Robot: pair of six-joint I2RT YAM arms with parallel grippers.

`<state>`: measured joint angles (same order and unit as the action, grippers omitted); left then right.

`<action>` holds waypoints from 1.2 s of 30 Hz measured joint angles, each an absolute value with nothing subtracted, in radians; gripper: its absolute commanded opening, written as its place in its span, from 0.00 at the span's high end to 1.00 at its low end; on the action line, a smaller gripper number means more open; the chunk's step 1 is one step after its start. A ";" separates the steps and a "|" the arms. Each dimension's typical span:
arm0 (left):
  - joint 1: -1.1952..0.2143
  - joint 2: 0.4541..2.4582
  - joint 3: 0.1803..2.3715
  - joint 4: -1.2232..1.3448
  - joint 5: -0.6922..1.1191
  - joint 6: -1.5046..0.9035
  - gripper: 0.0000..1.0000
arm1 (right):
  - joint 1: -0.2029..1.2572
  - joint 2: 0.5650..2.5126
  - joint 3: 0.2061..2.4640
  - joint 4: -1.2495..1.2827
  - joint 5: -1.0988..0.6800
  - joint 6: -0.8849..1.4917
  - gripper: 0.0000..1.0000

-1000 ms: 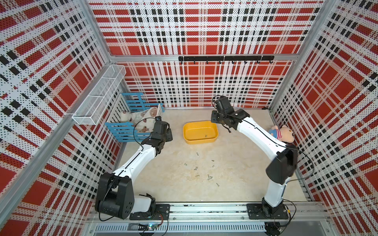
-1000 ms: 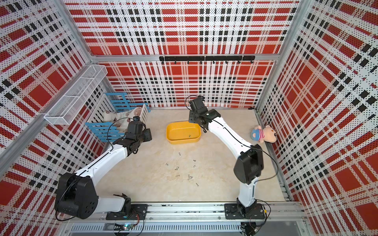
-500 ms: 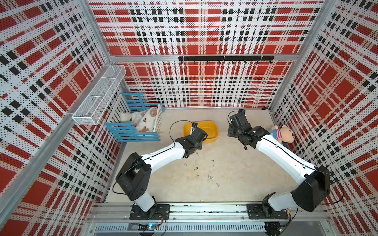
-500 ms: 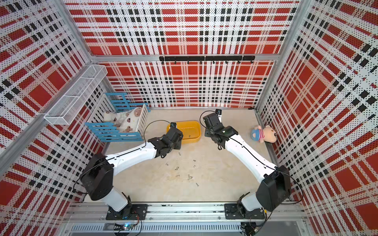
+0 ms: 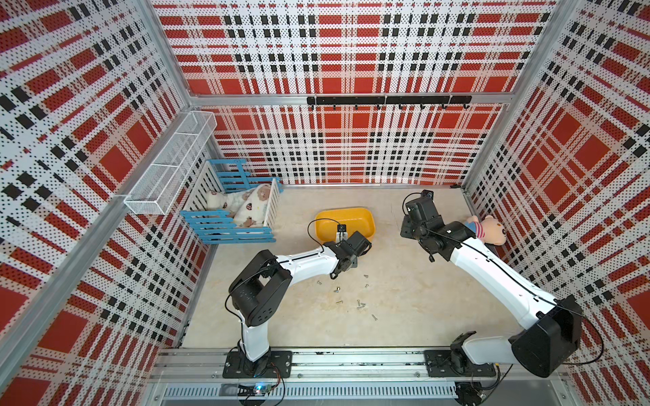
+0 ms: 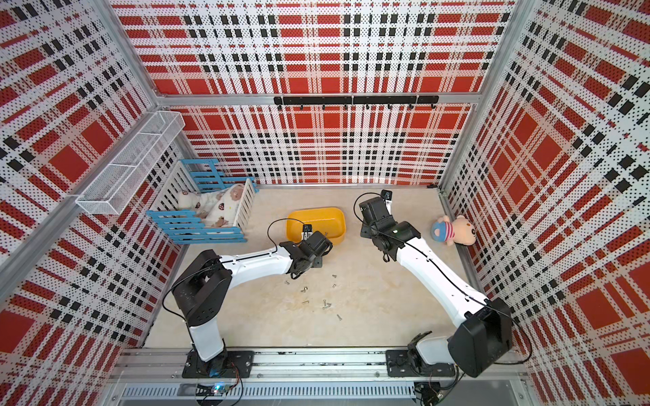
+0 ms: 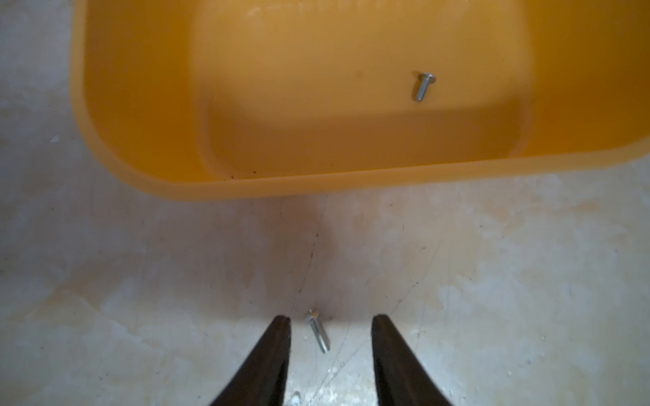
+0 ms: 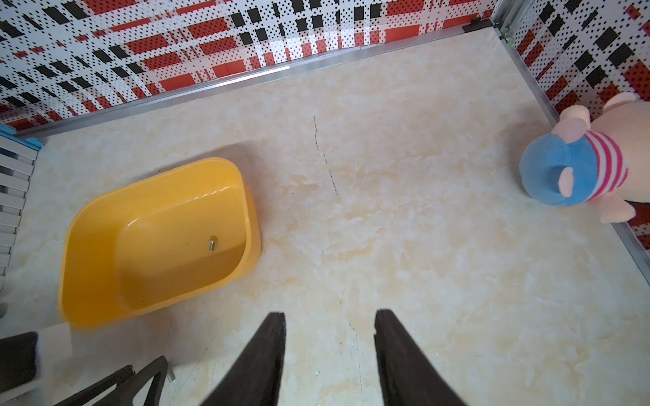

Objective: Put the screws on the desktop into the storage box
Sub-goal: Pick up the screw from the center of the board.

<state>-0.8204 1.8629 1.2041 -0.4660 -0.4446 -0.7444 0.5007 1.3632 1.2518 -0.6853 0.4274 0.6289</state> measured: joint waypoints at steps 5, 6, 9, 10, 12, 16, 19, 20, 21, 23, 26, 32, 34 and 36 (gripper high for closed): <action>-0.820 1.878 1.203 -0.464 -0.429 -0.771 0.55 | 0.501 1.364 1.251 -0.685 0.425 0.629 0.51; -0.820 1.880 1.202 -0.463 -0.425 -0.776 0.56 | 0.501 1.364 1.251 -0.685 0.424 0.629 0.51; -0.820 1.885 1.200 -0.460 -0.418 -0.785 0.57 | 0.501 1.364 1.246 -0.683 0.423 0.629 0.51; -0.819 1.888 1.198 -0.458 -0.415 -0.786 0.58 | 0.501 1.364 1.243 -0.683 0.423 0.629 0.51; -0.818 1.894 1.193 -0.453 -0.407 -0.790 0.59 | 0.501 1.366 1.240 -0.683 0.422 0.629 0.51; -0.815 1.912 1.178 -0.444 -0.392 -0.805 0.60 | 0.501 1.376 1.240 -0.683 0.419 0.629 0.51; -0.814 1.919 1.168 -0.436 -0.386 -0.812 0.60 | 0.501 1.377 1.235 -0.682 0.415 0.629 0.51; -0.814 1.920 1.165 -0.435 -0.384 -0.813 0.60 | 0.501 1.377 1.235 -0.682 0.414 0.629 0.51; -0.813 1.921 1.163 -0.434 -0.382 -0.815 0.60 | 0.501 1.377 1.234 -0.682 0.413 0.629 0.51; -0.810 1.922 1.161 -0.429 -0.382 -0.816 0.61 | 0.501 1.377 1.230 -0.682 0.411 0.629 0.51; -0.805 1.924 1.160 -0.421 -0.382 -0.818 0.64 | 0.501 1.379 1.227 -0.682 0.407 0.629 0.51; -0.797 1.927 1.160 -0.404 -0.382 -0.818 0.71 | 0.501 1.384 1.227 -0.682 0.405 0.629 0.51; -0.793 1.927 1.159 -0.399 -0.382 -0.818 0.73 | 0.501 1.388 1.227 -0.682 0.403 0.629 0.52; -0.792 1.927 1.155 -0.394 -0.382 -0.818 0.75 | 0.501 1.391 1.227 -0.682 0.402 0.629 0.52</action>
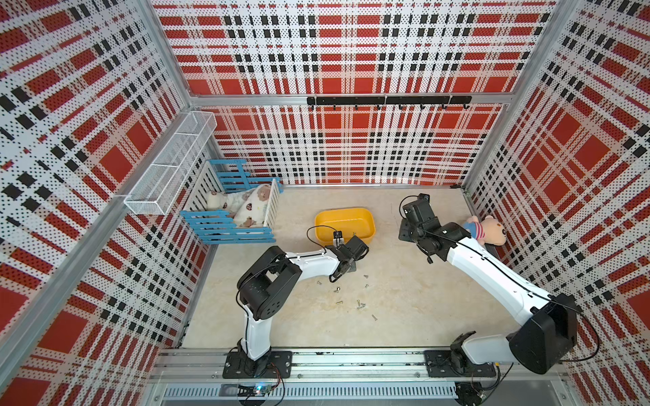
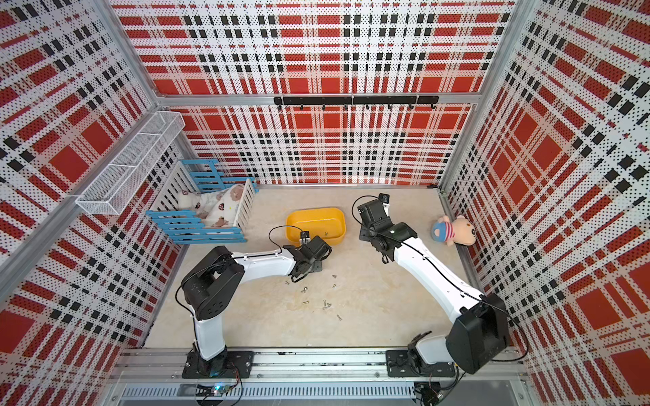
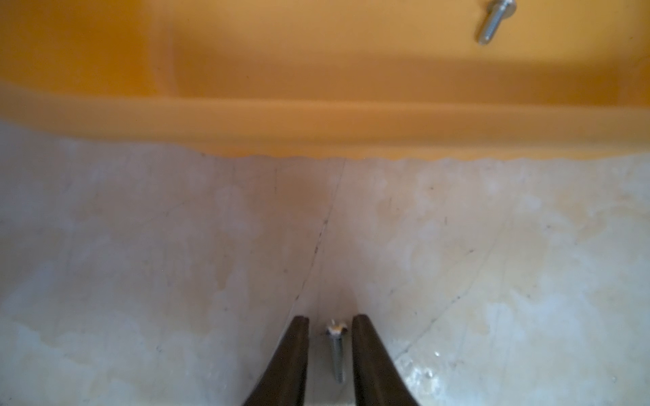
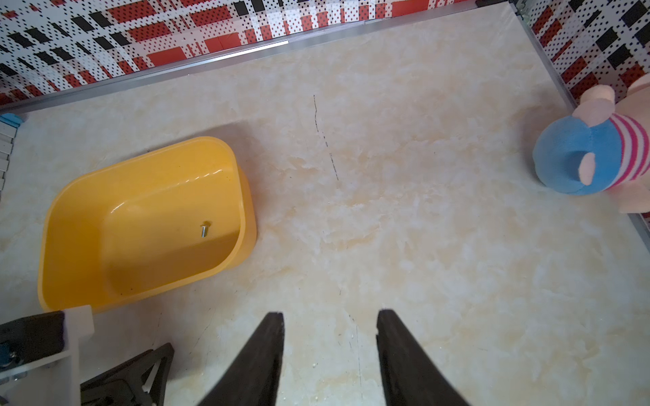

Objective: Put the screws on the desktop into the storage box
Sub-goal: Pick up the screw from the center of the board.

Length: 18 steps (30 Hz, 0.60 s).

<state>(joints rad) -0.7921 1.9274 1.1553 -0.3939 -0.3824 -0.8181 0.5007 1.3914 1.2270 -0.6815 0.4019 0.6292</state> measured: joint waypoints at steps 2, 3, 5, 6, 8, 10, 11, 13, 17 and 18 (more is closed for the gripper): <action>-0.792 1.927 1.151 -0.387 -0.384 -0.818 0.78 | 0.500 1.394 1.227 -0.682 0.400 0.629 0.52; -0.791 1.927 1.150 -0.384 -0.385 -0.817 0.79 | 0.501 1.395 1.227 -0.682 0.400 0.629 0.52; -0.791 1.927 1.146 -0.380 -0.391 -0.817 0.84 | 0.500 1.397 1.227 -0.681 0.397 0.629 0.52; -0.791 1.927 1.146 -0.378 -0.393 -0.818 0.86 | 0.501 1.398 1.227 -0.682 0.397 0.629 0.52; -0.791 1.927 1.145 -0.374 -0.394 -0.818 0.89 | 0.500 1.398 1.227 -0.681 0.396 0.629 0.52; -0.791 1.927 1.143 -0.370 -0.395 -0.818 0.91 | 0.500 1.398 1.227 -0.681 0.396 0.629 0.52; -0.792 1.927 1.141 -0.367 -0.396 -0.818 0.93 | 0.500 1.398 1.227 -0.681 0.396 0.629 0.52; -0.792 1.925 1.139 -0.364 -0.396 -0.818 0.95 | 0.501 1.398 1.227 -0.680 0.396 0.629 0.52; -0.798 1.919 1.137 -0.370 -0.398 -0.817 0.98 | 0.500 1.398 1.226 -0.681 0.395 0.629 0.52; -0.800 1.914 1.137 -0.381 -0.397 -0.815 0.99 | 0.500 1.398 1.226 -0.681 0.394 0.629 0.52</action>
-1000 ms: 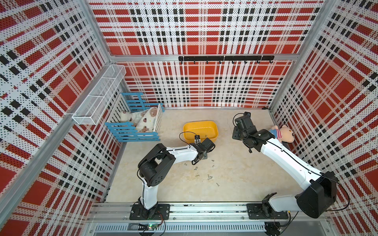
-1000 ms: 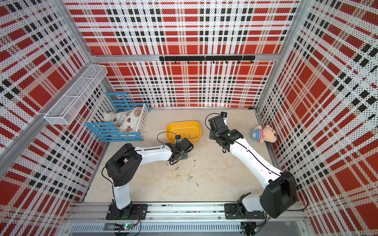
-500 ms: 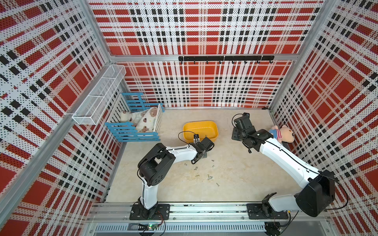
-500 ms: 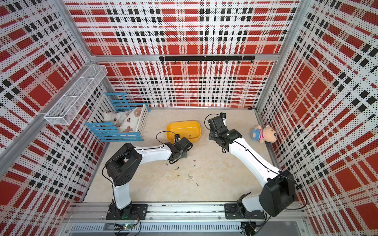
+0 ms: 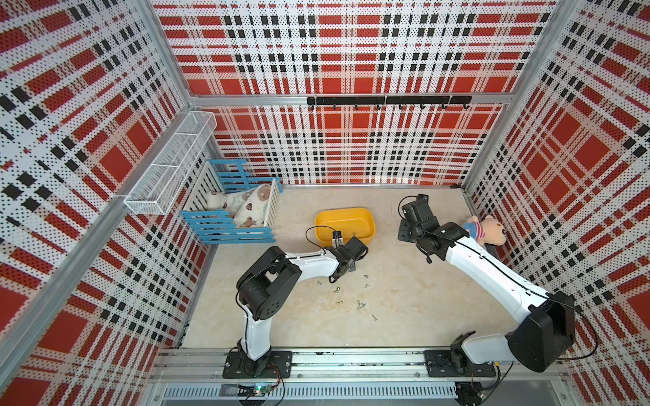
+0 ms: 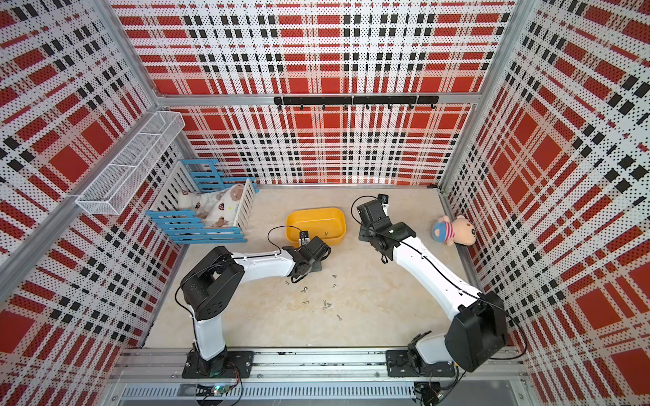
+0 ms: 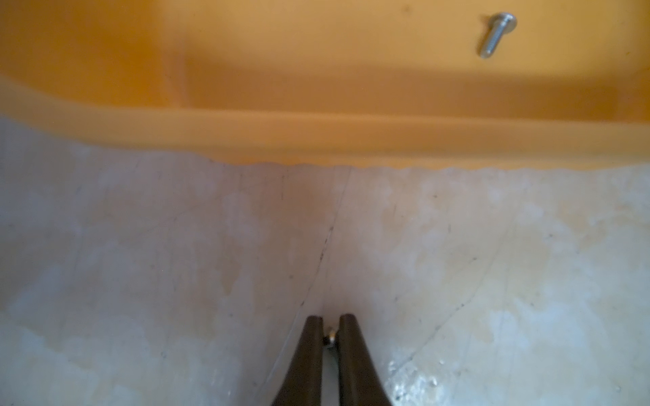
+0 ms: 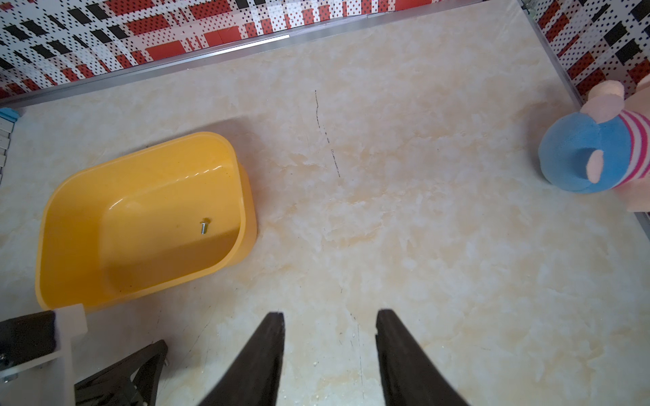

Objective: Put the screws on the desktop into the storage box
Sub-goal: Pick up the screw from the center of the board.

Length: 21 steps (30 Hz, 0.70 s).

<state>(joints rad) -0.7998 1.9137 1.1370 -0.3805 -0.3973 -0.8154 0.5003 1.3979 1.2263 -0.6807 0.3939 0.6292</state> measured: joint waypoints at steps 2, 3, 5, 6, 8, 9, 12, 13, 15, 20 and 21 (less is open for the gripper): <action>-0.812 1.898 1.137 -0.422 -0.401 -0.814 1.00 | 0.500 1.398 1.226 -0.681 0.393 0.629 0.52; -0.820 1.887 1.137 -0.442 -0.403 -0.813 1.00 | 0.500 1.398 1.226 -0.681 0.393 0.629 0.52; -0.836 1.848 1.138 -0.482 -0.407 -0.811 1.00 | 0.500 1.398 1.226 -0.681 0.393 0.629 0.52; -0.841 1.824 1.142 -0.501 -0.409 -0.810 1.00 | 0.501 1.398 1.226 -0.681 0.393 0.629 0.52; -0.851 1.775 1.163 -0.537 -0.415 -0.805 1.00 | 0.500 1.398 1.226 -0.681 0.393 0.629 0.52; -0.852 1.754 1.183 -0.558 -0.422 -0.802 1.00 | 0.500 1.398 1.226 -0.681 0.393 0.629 0.52; -0.842 1.720 1.278 -0.610 -0.450 -0.784 1.00 | 0.500 1.398 1.226 -0.681 0.392 0.629 0.52; -0.836 1.719 1.316 -0.621 -0.457 -0.774 1.00 | 0.500 1.398 1.226 -0.681 0.391 0.629 0.52; -0.812 1.721 1.390 -0.635 -0.468 -0.748 1.00 | 0.500 1.398 1.226 -0.680 0.386 0.629 0.52; -0.708 1.783 1.574 -0.652 -0.486 -0.671 1.00 | 0.500 1.398 1.226 -0.675 0.375 0.630 0.52; -0.685 1.811 1.607 -0.652 -0.487 -0.656 1.00 | 0.500 1.398 1.226 -0.674 0.374 0.629 0.52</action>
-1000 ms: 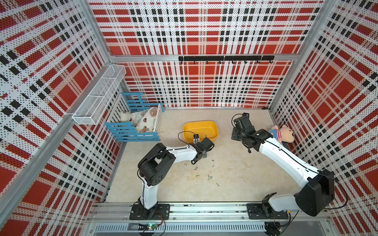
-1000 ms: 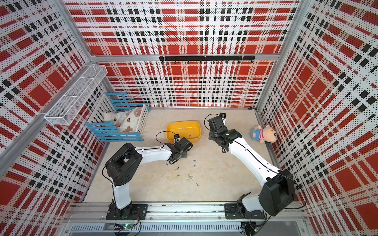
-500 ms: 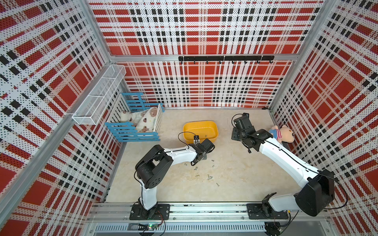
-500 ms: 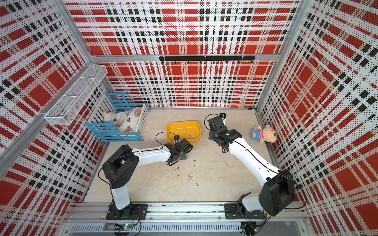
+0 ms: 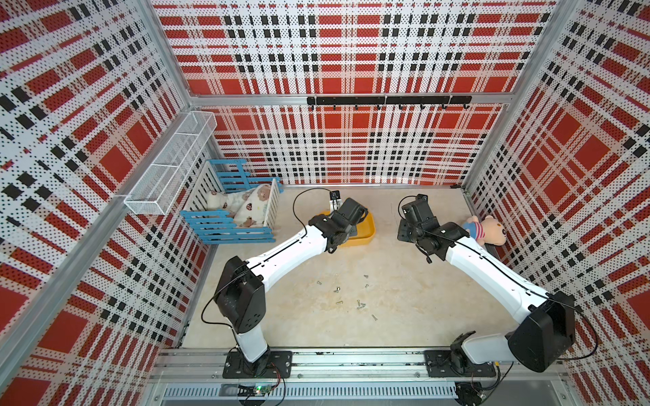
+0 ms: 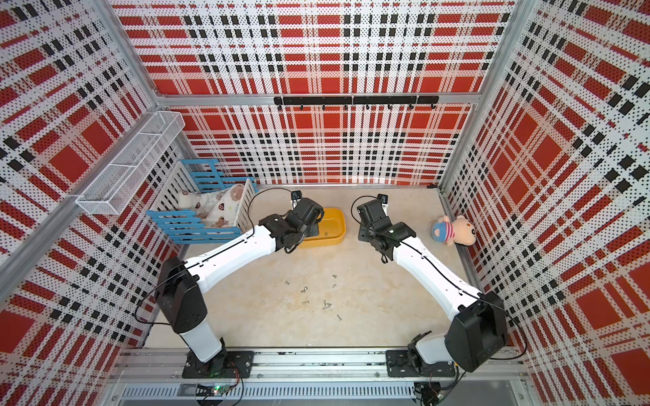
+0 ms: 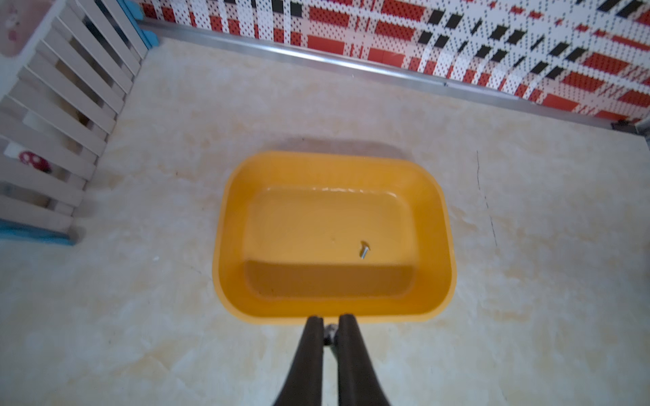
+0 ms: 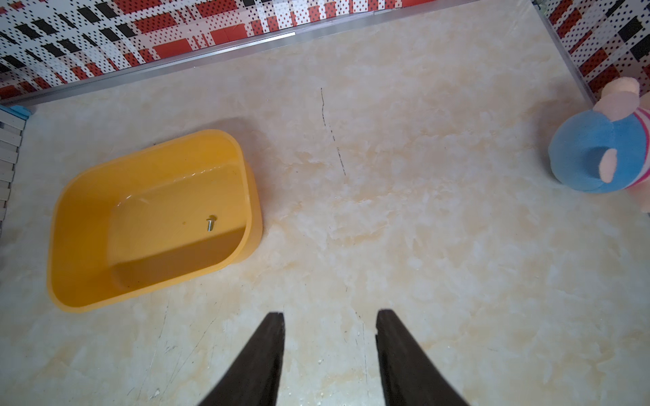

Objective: Put the screws on the desktop into the storage box
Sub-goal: Pick up the screw from the center of the board, then place the screw in the storage box.

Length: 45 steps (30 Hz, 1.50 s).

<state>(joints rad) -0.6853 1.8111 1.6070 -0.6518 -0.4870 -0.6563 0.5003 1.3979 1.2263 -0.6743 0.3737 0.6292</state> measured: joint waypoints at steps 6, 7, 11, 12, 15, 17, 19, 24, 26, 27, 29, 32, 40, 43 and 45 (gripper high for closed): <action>-0.593 2.014 1.713 -0.656 -0.469 -0.591 1.00 | 0.500 1.401 1.226 -0.665 0.357 0.629 0.51; -0.584 2.052 1.726 -0.661 -0.462 -0.582 1.00 | 0.500 1.404 1.226 -0.662 0.355 0.629 0.51; -0.567 2.152 1.761 -0.672 -0.435 -0.562 1.00 | 0.500 1.422 1.226 -0.659 0.346 0.629 0.51; -0.563 2.170 1.769 -0.675 -0.428 -0.558 1.00 | 0.500 1.427 1.226 -0.659 0.342 0.629 0.51; -0.556 2.206 1.793 -0.680 -0.414 -0.548 1.00 | 0.500 1.438 1.226 -0.656 0.334 0.629 0.51; -0.552 2.222 1.808 -0.680 -0.403 -0.544 1.00 | 0.500 1.445 1.226 -0.652 0.330 0.629 0.51; -0.550 2.236 1.817 -0.680 -0.395 -0.541 1.00 | 0.500 1.451 1.225 -0.651 0.326 0.629 0.51; -0.548 2.276 1.825 -0.674 -0.373 -0.541 1.00 | 0.500 1.460 1.225 -0.650 0.319 0.629 0.51; -0.548 2.294 1.826 -0.674 -0.366 -0.541 1.00 | 0.500 1.460 1.225 -0.649 0.318 0.629 0.50; -0.548 2.303 1.826 -0.674 -0.363 -0.541 1.00 | 0.500 1.460 1.225 -0.648 0.318 0.629 0.50; -0.546 2.315 1.832 -0.673 -0.361 -0.540 1.00 | 0.500 1.460 1.225 -0.647 0.318 0.629 0.50; -0.544 2.320 1.850 -0.670 -0.352 -0.541 1.00 | 0.500 1.460 1.225 -0.645 0.318 0.629 0.50; -0.541 2.326 1.856 -0.666 -0.344 -0.535 0.91 | 0.500 1.462 1.225 -0.645 0.315 0.630 0.49; -0.541 2.325 1.856 -0.666 -0.347 -0.531 0.82 | 0.500 1.462 1.225 -0.645 0.314 0.630 0.48; -0.540 2.323 1.856 -0.667 -0.352 -0.532 0.75 | 0.500 1.462 1.225 -0.645 0.313 0.630 0.48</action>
<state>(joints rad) -0.5404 2.3234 1.8561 -0.6666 -0.3523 -0.5316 0.4999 1.4620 1.2255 -0.6449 0.3134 0.6296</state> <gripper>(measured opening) 0.205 0.516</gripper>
